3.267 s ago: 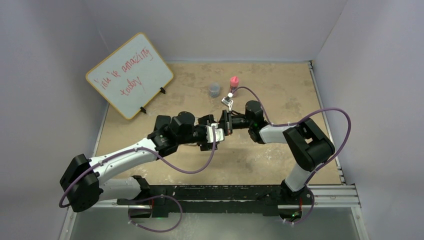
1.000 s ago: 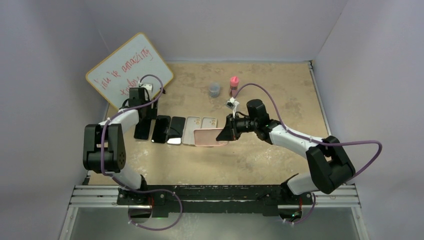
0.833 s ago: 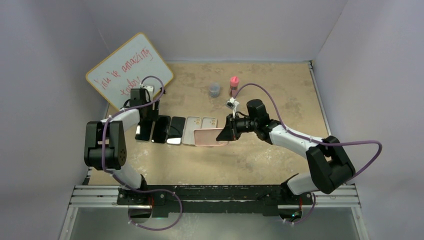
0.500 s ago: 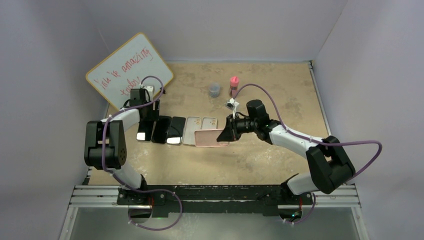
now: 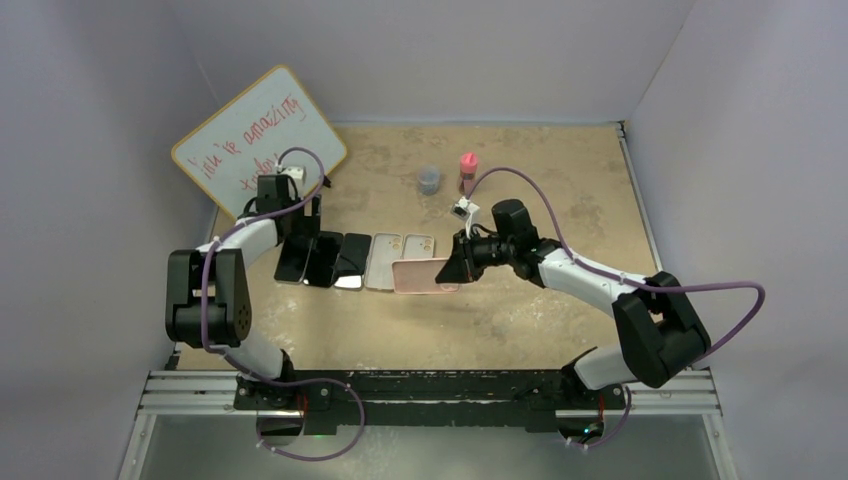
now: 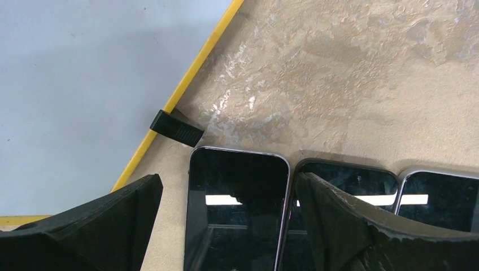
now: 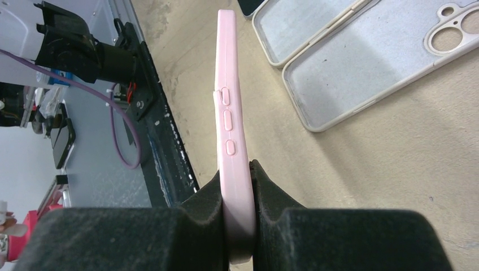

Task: Take the phone out of the phone case
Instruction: Place the phone at the center of the board, then place the phone case at the center of the board, then reset both arms

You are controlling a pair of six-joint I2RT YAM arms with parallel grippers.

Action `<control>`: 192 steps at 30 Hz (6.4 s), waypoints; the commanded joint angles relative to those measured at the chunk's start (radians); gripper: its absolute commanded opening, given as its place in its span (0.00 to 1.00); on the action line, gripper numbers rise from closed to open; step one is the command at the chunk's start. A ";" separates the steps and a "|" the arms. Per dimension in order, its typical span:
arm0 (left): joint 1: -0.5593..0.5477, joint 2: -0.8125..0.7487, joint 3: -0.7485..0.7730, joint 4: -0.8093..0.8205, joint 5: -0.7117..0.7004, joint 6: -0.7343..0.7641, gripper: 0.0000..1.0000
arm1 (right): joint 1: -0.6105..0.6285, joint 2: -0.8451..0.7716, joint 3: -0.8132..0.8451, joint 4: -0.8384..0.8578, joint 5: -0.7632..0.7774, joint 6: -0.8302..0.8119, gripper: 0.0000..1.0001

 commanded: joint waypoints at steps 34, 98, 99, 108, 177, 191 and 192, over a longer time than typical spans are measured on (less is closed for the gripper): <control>-0.500 -0.496 -0.211 0.073 1.018 0.413 0.86 | 0.123 0.014 0.263 -0.331 0.002 -0.282 0.00; -0.563 -0.757 -0.594 0.928 0.385 -0.815 0.17 | 0.158 -0.161 -0.134 0.716 0.242 0.443 0.00; -0.564 -0.786 -0.584 0.873 0.358 -0.779 0.24 | 0.158 -0.165 -0.135 0.700 0.247 0.443 0.00; -0.563 -0.979 -0.323 0.138 -0.035 -0.349 0.69 | 0.063 -0.202 -0.112 0.248 0.378 0.365 0.00; -0.508 -1.351 0.219 -0.490 -0.548 -0.060 0.95 | -0.126 -0.915 0.077 -0.431 1.024 0.064 0.99; -0.510 -1.479 0.212 -0.537 -0.641 -0.087 0.97 | -0.127 -1.135 0.061 -0.529 1.173 -0.012 0.99; -0.510 -1.479 0.214 -0.544 -0.646 -0.088 0.97 | -0.127 -1.146 0.052 -0.526 1.179 -0.015 0.99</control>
